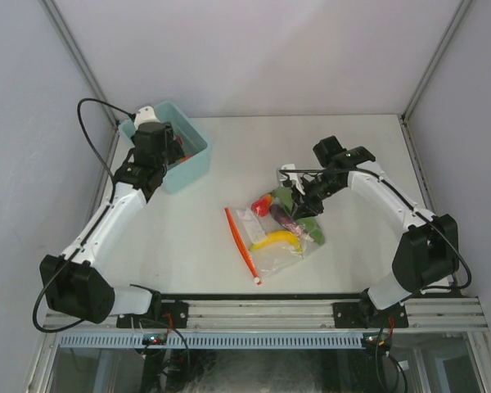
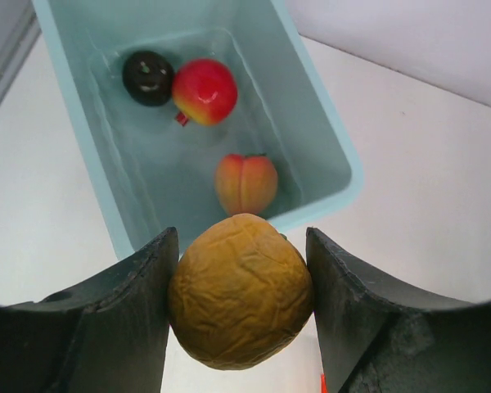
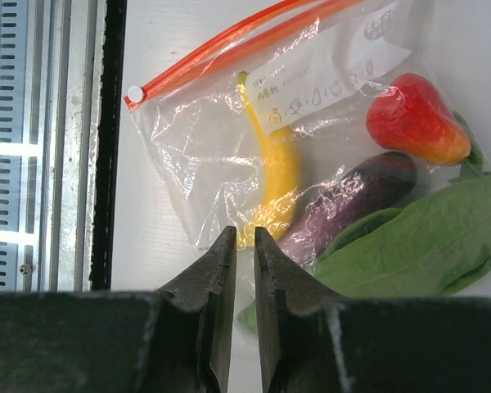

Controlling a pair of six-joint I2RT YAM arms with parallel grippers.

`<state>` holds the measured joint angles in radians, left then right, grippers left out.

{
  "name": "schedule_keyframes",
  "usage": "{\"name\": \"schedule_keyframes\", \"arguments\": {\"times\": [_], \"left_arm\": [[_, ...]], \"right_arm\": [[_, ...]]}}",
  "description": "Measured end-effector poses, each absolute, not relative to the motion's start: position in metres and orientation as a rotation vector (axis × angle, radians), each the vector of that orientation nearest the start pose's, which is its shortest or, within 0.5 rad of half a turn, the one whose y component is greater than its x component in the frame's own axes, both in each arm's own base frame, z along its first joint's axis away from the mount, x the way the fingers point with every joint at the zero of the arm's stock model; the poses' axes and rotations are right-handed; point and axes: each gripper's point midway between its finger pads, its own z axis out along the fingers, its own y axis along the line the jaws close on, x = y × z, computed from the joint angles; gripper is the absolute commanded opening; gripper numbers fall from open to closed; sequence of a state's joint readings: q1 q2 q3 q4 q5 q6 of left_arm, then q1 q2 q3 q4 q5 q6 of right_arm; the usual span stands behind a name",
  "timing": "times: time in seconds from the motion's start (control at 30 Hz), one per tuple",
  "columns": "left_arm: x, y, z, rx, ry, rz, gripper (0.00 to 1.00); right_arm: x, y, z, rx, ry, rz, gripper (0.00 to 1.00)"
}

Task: Open the zip-top bag and remove the fake food
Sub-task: Place the fake fruit in the bin.

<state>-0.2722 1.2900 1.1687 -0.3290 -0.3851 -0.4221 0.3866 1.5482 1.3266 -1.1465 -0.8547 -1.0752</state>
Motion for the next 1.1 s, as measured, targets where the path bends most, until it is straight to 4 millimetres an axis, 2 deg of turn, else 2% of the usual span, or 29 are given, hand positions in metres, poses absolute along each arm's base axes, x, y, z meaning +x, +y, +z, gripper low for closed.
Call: {"name": "schedule_keyframes", "arguments": {"times": [0.2, 0.3, 0.6, 1.0, 1.1], "left_arm": [[0.423, -0.042, 0.264, -0.43, 1.936, 0.063, 0.11], [0.429, -0.034, 0.264, -0.448, 1.934, 0.112, 0.15], [0.453, -0.006, 0.244, -0.508, 1.967, 0.249, 0.22], [0.497, 0.027, 0.213, -0.6, 2.085, 0.329, 0.75], [0.503, 0.038, 0.201, -0.642, 2.13, 0.313, 0.94]], "right_arm": [[0.231, 0.206, 0.167, -1.735, 1.789, 0.975, 0.14], [0.231, 0.205, 0.167, -1.732, 1.79, 0.973, 0.14], [0.233, 0.202, 0.168, -1.722, 1.789, 0.969, 0.14], [0.237, 0.198, 0.169, -1.7, 1.796, 0.964, 0.14], [0.238, 0.197, 0.169, -1.696, 1.795, 0.964, 0.14]]}}
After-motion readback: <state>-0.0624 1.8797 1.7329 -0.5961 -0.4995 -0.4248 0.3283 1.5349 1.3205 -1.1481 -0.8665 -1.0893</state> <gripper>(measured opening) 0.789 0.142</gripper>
